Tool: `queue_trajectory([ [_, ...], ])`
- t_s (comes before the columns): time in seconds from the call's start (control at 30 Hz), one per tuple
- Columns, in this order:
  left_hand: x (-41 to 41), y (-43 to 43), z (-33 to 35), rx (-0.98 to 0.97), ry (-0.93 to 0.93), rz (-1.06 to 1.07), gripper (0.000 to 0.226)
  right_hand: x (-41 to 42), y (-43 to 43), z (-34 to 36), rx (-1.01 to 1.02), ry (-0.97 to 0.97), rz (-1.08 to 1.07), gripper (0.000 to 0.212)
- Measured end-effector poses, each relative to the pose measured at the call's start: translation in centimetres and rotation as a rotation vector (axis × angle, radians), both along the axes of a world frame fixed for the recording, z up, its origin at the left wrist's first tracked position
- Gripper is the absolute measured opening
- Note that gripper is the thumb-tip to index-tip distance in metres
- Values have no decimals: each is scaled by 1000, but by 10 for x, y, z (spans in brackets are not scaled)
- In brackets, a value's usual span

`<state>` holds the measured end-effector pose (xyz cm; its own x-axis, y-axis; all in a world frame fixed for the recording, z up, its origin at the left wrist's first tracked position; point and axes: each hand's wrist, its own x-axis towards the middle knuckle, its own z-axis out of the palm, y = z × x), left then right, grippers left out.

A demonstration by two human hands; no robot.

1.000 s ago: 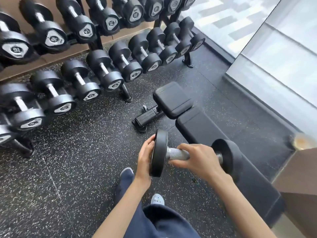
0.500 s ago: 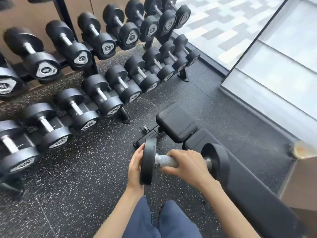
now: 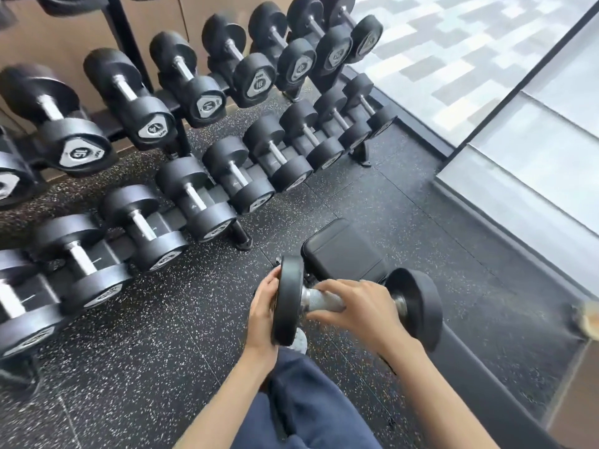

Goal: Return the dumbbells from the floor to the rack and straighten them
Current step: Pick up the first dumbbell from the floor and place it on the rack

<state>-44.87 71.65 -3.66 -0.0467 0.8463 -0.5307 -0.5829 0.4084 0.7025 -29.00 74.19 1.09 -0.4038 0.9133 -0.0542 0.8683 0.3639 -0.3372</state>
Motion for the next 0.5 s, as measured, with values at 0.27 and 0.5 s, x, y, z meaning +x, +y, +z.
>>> queue_trajectory([
  [0.27, 36, 108, 22, 42, 120, -83, 51, 41, 92, 9, 112, 95, -114, 60],
  [0.5, 50, 168, 17, -32, 57, -137, 53, 55, 140, 12, -1, 87, -176, 45],
])
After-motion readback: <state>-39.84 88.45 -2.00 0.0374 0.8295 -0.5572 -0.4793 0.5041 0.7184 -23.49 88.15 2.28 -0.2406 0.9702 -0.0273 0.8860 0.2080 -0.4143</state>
